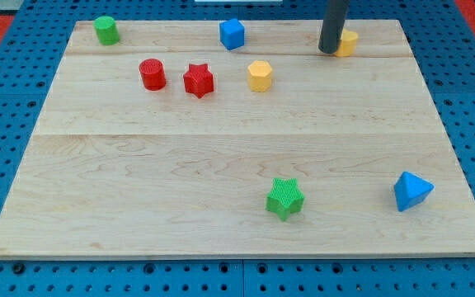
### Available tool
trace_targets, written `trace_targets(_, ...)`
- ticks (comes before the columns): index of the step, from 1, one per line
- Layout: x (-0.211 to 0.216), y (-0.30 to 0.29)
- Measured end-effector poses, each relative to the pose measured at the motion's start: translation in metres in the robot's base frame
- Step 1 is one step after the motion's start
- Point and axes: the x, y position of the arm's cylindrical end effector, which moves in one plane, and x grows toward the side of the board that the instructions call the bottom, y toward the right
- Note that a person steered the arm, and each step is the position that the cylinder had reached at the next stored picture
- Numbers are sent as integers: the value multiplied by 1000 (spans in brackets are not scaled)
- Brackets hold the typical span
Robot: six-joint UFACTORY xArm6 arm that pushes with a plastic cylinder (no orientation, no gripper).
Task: Move the red circle to the center left
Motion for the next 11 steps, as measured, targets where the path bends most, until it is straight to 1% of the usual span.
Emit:
trace_targets(1, 0, 7)
trace_targets(3, 21, -9)
trace_targets(4, 23, -14)
trace_targets(5, 28, -36)
trace_targets(6, 29, -39)
trace_targets(7, 31, -80)
trace_targets(8, 17, -132)
trace_targets(9, 24, -224)
trace_targets(10, 43, -289)
trace_targets(11, 62, -309)
